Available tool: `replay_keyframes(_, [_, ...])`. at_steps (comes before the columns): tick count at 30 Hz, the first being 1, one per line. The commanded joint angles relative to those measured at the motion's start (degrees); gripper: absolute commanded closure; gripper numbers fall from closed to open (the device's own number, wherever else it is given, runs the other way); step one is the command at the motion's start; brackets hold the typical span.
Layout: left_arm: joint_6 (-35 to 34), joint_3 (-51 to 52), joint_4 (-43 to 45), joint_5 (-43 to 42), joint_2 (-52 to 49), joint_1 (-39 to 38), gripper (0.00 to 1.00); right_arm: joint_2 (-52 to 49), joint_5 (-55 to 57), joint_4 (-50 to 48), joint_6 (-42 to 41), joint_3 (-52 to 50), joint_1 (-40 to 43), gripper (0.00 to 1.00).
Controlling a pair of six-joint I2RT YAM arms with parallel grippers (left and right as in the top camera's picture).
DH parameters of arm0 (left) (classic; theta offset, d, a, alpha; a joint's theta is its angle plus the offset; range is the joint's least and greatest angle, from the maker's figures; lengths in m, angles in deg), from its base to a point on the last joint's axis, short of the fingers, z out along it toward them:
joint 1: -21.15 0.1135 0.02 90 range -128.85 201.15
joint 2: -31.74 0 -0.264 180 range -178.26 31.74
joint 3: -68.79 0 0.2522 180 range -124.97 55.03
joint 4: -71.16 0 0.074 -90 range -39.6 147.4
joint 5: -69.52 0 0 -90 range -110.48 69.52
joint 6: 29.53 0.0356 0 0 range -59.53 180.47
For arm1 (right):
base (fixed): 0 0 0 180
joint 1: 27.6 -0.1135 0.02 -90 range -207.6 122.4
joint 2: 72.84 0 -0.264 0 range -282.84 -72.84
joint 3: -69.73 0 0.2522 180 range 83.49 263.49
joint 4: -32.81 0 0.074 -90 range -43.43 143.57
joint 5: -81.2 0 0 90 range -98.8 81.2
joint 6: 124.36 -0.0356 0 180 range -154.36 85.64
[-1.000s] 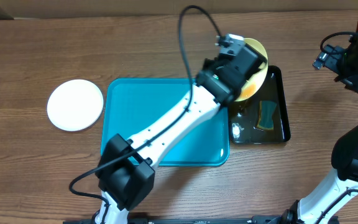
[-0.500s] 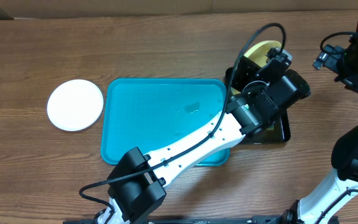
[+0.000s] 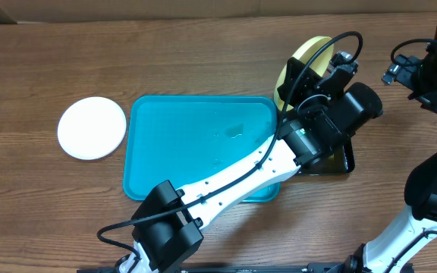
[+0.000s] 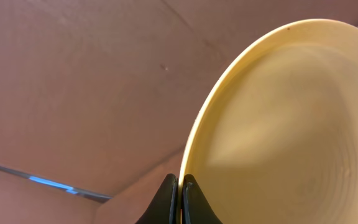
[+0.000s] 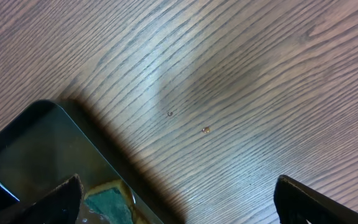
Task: Clean dirty plates on tray and stack at the side
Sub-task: 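Lift the yellow plate with the left gripper and tilt it over the black tray, then swing the yellow plate left and stack it on the white plates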
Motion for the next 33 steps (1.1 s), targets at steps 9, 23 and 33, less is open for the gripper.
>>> replay_keyframes(9, [-30.9, -1.3, -11.8, -26.6, -0.6, 4.2, 0.96, 0.6, 0.2, -0.2, 0.1, 1.1, 0.2, 0.00])
replay_keyframes(23, [-49.1, -1.5, -30.4, -79.4, -0.4, 34.3, 0.96, 0.6, 0.2, -0.2, 0.1, 1.1, 0.2, 0.00])
replay_keyframes(33, [-43.3, -1.5, -51.4, -82.3, -0.4, 66.4, 0.96, 0.6, 0.2, -0.2, 0.1, 1.1, 0.2, 0.00])
